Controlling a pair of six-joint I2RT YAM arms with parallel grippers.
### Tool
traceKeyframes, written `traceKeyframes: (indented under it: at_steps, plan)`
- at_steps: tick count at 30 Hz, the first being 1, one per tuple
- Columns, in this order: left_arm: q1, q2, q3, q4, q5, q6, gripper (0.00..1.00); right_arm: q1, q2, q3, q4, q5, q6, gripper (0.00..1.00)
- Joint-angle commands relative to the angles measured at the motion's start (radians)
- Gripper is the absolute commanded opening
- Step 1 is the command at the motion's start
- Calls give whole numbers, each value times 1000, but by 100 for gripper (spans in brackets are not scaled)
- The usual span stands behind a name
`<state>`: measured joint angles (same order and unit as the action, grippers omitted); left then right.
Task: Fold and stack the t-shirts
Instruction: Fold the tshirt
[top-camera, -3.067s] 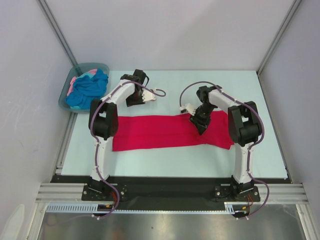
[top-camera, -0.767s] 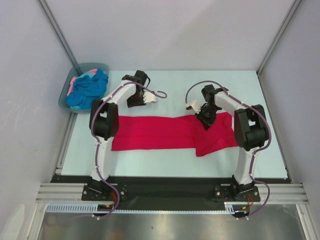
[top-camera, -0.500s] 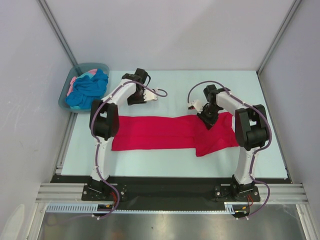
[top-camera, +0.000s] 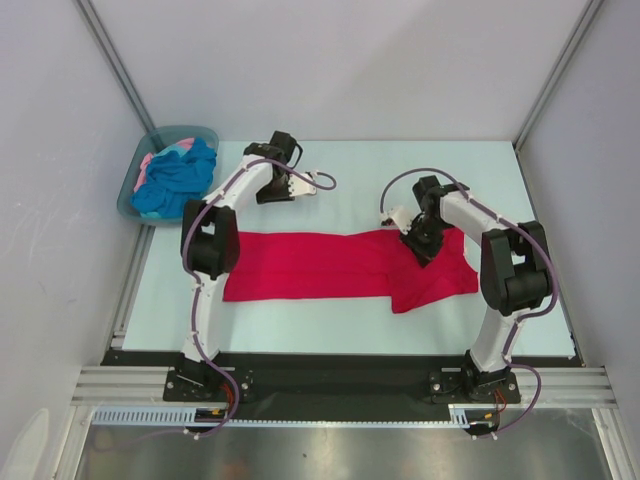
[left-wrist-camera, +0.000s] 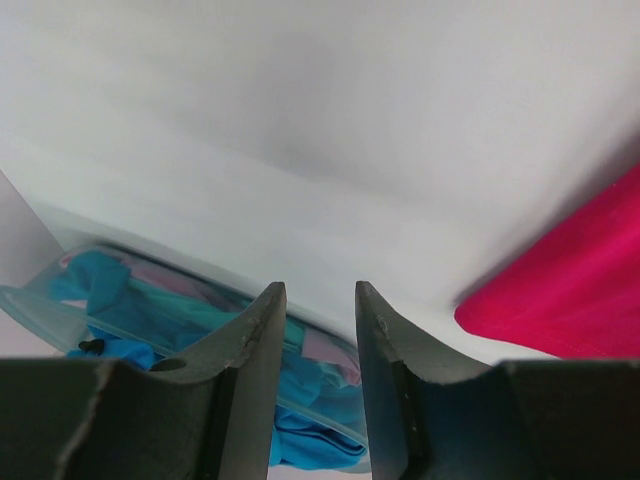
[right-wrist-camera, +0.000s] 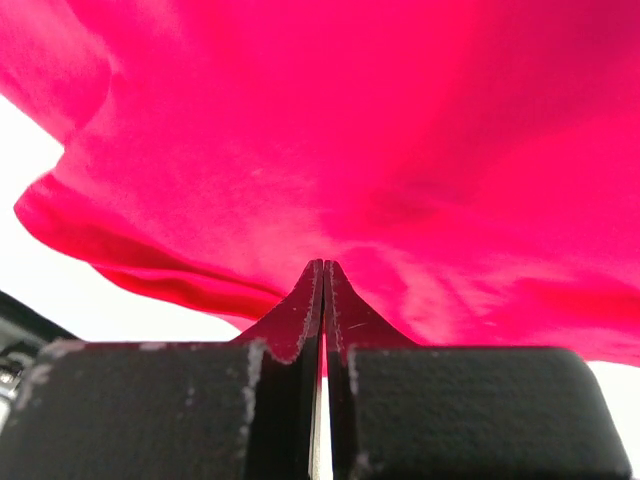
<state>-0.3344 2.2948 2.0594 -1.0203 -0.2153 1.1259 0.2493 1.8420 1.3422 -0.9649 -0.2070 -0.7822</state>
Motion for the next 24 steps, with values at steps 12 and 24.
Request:
traceKeyframes:
  at_steps: [12, 24]
  plan:
    - [-9, 12, 44, -20, -4, 14, 40, -28, 25, -106, -14, 0, -11, 0]
    - [-8, 22, 54, -20, 1, 20, 40, -53, -24, -129, -72, 18, 0, 0]
